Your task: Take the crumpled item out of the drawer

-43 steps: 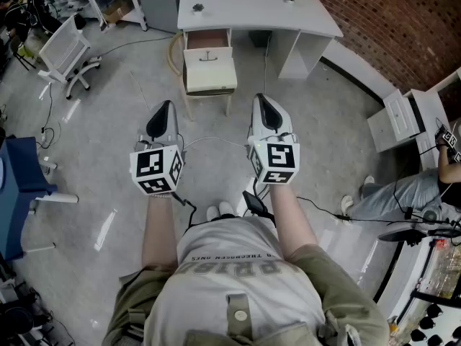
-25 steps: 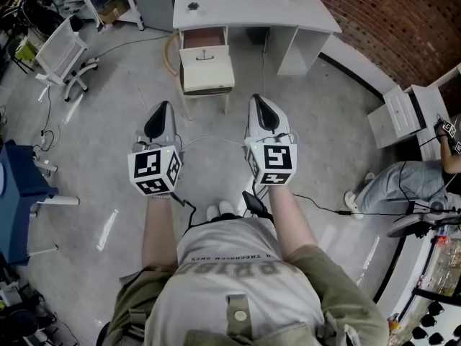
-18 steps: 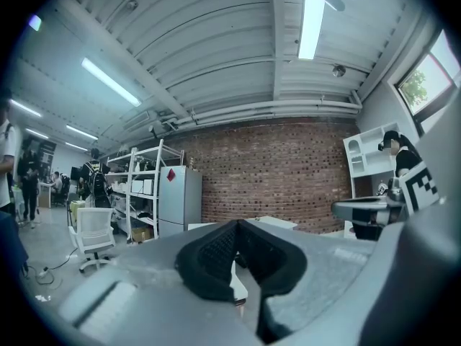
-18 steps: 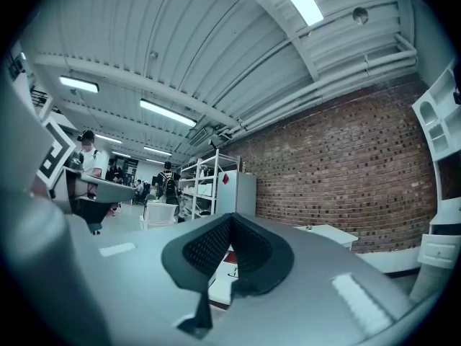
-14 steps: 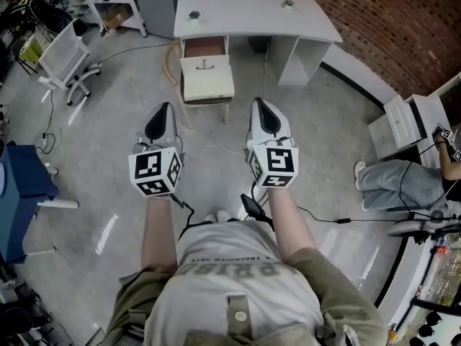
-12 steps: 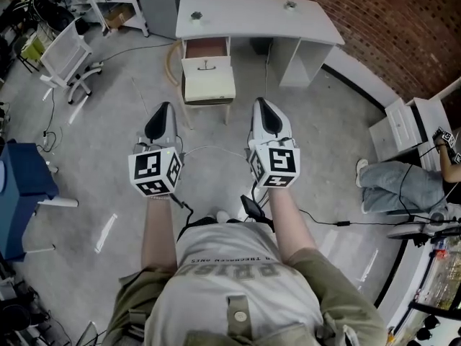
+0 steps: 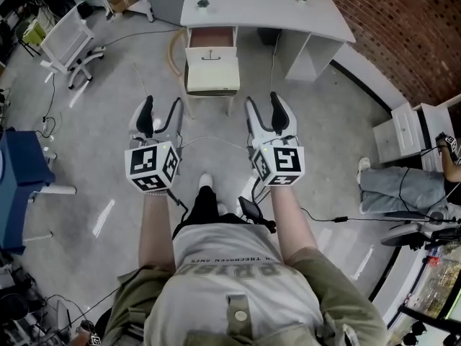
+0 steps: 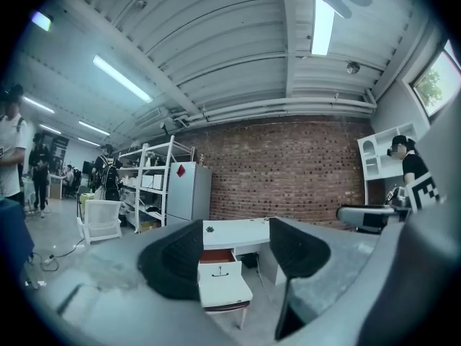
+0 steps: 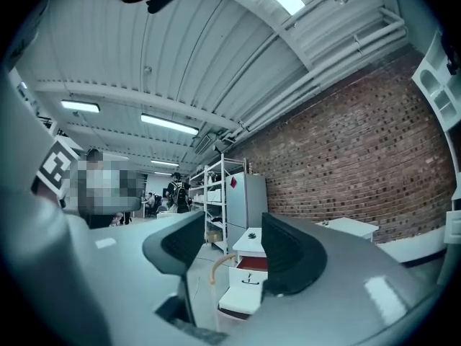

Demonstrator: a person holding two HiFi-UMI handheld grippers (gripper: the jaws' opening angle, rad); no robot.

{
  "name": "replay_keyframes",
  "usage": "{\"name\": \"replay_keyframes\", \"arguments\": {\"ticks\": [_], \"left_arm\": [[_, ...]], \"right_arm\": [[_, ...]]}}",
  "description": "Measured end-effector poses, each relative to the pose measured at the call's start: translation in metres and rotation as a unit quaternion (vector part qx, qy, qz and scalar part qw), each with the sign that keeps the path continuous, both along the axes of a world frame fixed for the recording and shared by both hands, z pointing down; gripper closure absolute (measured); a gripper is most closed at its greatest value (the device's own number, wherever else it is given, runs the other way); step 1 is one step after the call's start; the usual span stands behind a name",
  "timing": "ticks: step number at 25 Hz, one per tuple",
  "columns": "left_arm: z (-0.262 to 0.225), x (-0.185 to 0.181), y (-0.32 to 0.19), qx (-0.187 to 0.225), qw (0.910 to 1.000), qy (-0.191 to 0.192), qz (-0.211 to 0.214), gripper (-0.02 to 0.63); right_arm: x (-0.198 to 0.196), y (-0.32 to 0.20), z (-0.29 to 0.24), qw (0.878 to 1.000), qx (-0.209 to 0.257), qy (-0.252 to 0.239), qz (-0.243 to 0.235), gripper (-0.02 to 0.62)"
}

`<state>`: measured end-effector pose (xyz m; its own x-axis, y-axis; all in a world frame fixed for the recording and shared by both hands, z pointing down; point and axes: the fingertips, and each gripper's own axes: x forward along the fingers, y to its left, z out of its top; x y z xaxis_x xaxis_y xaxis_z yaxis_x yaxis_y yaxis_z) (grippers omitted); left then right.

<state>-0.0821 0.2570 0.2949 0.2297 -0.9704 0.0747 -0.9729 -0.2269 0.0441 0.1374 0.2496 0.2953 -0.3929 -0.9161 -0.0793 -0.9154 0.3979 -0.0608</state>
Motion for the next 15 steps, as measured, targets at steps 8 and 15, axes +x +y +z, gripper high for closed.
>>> {"name": "replay_keyframes", "arguments": {"ticks": [8,15], "left_arm": [[0.024,-0.013,-0.041,-0.02,0.9998,0.006,0.002,0.304],[0.026,-0.031,-0.099,-0.022,0.9997,0.0,0.009,0.304]], "right_arm": [[-0.007,-0.035,0.021,1.0,-0.017,0.009,0.015,0.354],[-0.022,-0.086,0.015,0.999,-0.012,0.009,0.03,0.353]]}}
